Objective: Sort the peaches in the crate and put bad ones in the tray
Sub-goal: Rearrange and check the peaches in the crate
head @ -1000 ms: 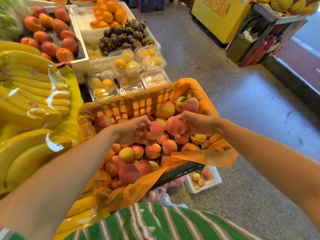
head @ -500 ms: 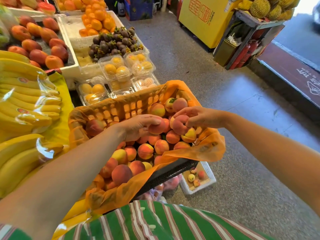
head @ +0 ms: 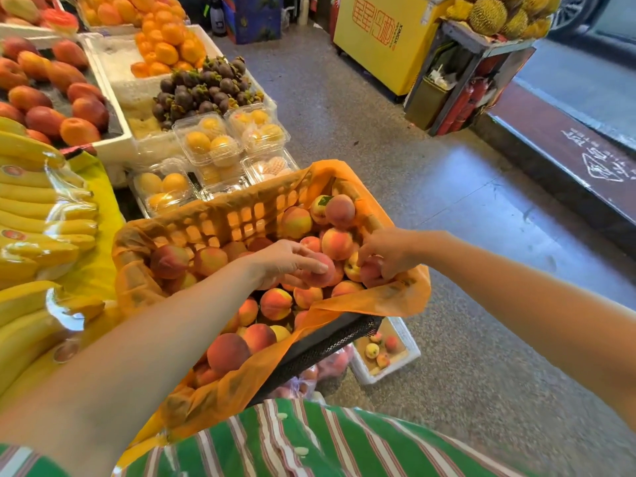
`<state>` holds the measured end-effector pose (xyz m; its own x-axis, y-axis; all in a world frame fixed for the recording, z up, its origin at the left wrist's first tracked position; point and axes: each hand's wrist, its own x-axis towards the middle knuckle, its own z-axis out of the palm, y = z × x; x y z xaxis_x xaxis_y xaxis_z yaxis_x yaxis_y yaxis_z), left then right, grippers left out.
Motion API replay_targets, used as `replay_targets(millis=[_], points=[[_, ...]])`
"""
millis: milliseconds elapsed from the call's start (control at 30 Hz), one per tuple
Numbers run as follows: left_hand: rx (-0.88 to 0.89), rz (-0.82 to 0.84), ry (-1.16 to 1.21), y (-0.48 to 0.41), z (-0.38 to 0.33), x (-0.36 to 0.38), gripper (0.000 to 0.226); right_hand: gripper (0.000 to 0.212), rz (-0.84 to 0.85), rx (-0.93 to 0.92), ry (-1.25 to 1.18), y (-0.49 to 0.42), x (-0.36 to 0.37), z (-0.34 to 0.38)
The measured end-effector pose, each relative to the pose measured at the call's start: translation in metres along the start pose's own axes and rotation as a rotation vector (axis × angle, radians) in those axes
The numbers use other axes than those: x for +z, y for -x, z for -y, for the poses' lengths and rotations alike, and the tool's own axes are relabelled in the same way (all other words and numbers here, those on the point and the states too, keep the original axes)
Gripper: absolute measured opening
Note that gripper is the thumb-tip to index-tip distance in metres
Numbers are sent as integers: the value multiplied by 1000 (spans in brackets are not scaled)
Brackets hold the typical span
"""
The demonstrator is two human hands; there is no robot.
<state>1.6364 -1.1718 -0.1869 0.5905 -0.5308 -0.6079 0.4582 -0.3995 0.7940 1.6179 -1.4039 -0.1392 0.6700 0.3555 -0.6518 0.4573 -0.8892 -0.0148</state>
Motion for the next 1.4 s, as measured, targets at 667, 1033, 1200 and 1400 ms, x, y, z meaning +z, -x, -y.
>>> replay_targets(millis=[667, 1033, 1200, 1400], points=[[88, -134, -613, -32, 23, 19, 43, 33, -103, 4, -214, -2, 8, -7], [166, -67, -810, -10, 31, 6, 40, 28, -161, -27, -369, -7, -3, 2], [164, -182, -866, 10, 31, -21, 25, 21, -182, -114, -466, -21, -12, 21], [90, -548, -1052, 27, 50, -61, 32, 26, -207, -168, -484, -59, -23, 56]])
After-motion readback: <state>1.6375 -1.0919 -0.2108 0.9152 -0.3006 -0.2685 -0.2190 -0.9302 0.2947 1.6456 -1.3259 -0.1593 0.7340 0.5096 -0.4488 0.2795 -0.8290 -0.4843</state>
